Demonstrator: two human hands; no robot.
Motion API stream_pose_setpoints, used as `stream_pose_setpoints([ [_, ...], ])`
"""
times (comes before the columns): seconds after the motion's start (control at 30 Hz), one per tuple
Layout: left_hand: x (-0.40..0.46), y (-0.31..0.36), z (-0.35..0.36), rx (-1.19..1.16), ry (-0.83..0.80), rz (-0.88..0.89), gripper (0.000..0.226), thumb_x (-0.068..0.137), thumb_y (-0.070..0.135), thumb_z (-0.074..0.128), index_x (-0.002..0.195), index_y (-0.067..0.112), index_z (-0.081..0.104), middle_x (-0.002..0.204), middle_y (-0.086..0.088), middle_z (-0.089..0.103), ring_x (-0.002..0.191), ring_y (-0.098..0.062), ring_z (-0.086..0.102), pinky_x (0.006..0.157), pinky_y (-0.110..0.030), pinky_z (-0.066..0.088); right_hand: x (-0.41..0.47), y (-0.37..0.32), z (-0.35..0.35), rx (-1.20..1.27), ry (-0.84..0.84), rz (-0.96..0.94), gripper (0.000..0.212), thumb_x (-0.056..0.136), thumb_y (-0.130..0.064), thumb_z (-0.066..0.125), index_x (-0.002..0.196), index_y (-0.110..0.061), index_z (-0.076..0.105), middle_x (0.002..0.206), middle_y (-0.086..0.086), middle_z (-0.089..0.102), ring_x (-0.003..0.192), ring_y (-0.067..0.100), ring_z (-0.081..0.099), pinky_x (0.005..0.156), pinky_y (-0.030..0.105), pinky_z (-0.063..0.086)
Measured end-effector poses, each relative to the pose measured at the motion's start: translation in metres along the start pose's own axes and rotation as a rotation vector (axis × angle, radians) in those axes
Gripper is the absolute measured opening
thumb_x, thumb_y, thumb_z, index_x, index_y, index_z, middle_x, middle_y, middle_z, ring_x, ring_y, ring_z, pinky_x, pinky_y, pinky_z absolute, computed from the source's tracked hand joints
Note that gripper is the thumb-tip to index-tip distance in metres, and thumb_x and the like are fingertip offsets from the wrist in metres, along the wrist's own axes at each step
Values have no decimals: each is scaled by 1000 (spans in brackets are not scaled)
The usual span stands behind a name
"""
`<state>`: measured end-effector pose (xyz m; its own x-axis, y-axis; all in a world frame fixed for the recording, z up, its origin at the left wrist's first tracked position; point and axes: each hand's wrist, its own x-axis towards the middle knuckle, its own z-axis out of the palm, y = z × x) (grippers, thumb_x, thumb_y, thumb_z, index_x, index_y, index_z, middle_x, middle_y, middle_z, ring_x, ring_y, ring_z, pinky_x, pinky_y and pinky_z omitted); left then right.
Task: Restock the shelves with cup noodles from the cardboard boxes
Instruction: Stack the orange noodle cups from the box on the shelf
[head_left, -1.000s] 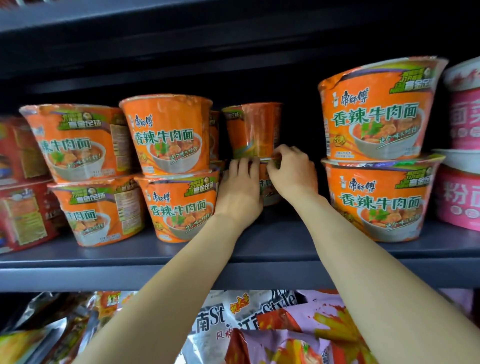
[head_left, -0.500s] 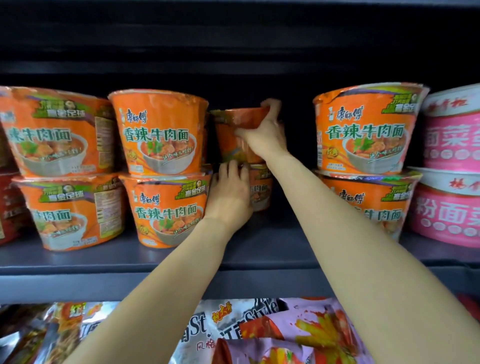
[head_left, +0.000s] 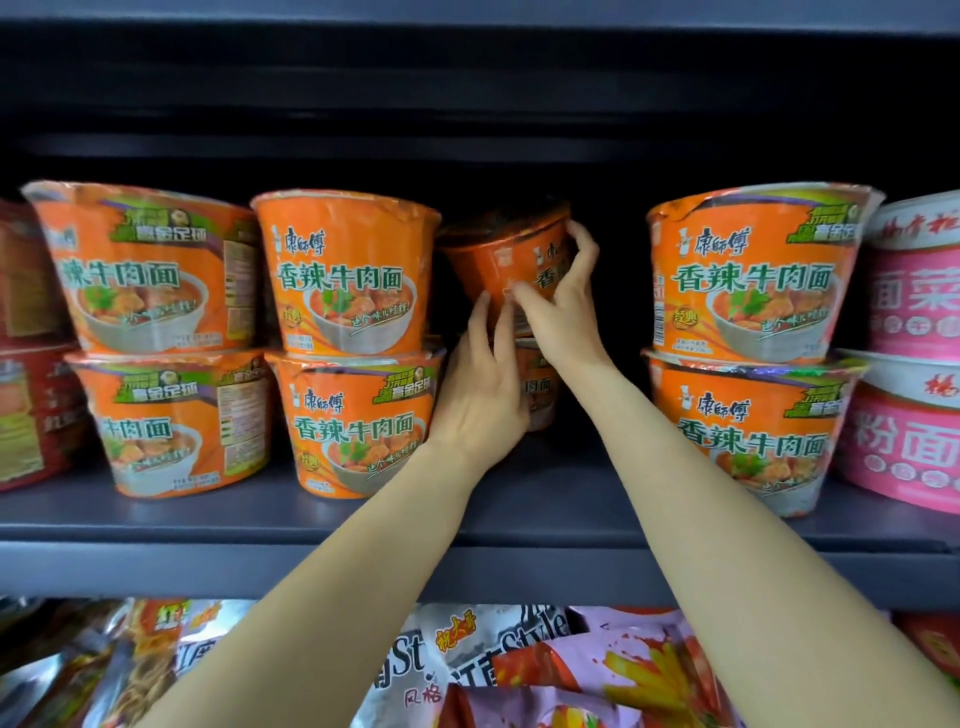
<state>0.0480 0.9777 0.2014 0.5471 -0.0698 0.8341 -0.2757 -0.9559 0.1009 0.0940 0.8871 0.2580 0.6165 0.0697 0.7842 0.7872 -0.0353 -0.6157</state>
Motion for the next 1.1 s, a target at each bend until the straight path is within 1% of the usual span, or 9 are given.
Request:
stream_pose_setpoints([
  [0.13,3,-2,2,109,-66,-90,94,85,19,61,151,10,-5,156,-18,-15,145,-34,-1,114,-46,25,-3,11,-6,-136,10,79,55,95,-30,47,143,-32,20,140,6,43,119,24,50,98,42,44],
  [0.23,7,1,2,175,-122,-133,92,88,24,58,150,10,-8,155,-18,-19,145,-33,-11,116,-48,19,-7,13,-8,-426,110,35,48,96,-28,46,141,-21,31,136,8,48,120,26,50,99,42,42],
  [0.3,7,9,1,227,-105,-100,87,88,27,57,151,7,-1,156,-23,-11,144,-38,-6,116,-49,16,-7,13,-9,-496,149,33,51,96,-27,46,143,-16,30,141,10,43,128,27,42,105,42,36],
  [0.43,13,20,-1,100,48,-75,78,85,19,59,149,5,18,151,-27,18,133,-44,27,108,-50,30,1,15,-8,-232,-44,221,62,98,-33,37,152,-22,10,149,10,36,135,30,37,111,44,30],
  [0.6,30,13,6,-142,13,-268,90,81,17,65,151,14,8,155,-16,13,140,-34,17,114,-42,22,3,16,-4,-85,-70,300,74,81,-49,30,151,-31,12,148,9,38,136,32,34,111,52,29],
  [0.73,33,-5,14,-424,44,-303,97,74,16,76,150,18,15,150,-7,30,136,-23,34,110,-37,34,-7,11,-10,-238,31,35,55,94,-34,42,147,-20,31,134,8,50,124,25,45,106,46,36],
  [0.83,31,-5,18,-412,0,-276,100,77,18,76,152,20,9,156,-9,19,141,-24,24,113,-41,29,-10,13,-4,-523,117,-115,55,95,-31,48,146,-15,32,139,13,41,129,27,35,109,40,31],
  [1.0,30,-11,20,-383,-4,-299,104,72,18,78,151,22,11,151,-9,24,138,-28,27,111,-49,31,3,22,-5,-268,-3,232,83,86,-48,49,153,-20,7,150,12,32,137,32,33,111,53,29],
  [1.1,31,-14,20,-409,-41,-290,107,70,13,80,151,20,11,151,-6,24,137,-24,29,111,-44,32,4,21,-6,-113,-32,313,89,74,-50,48,152,-29,8,147,7,40,133,33,39,107,54,35],
])
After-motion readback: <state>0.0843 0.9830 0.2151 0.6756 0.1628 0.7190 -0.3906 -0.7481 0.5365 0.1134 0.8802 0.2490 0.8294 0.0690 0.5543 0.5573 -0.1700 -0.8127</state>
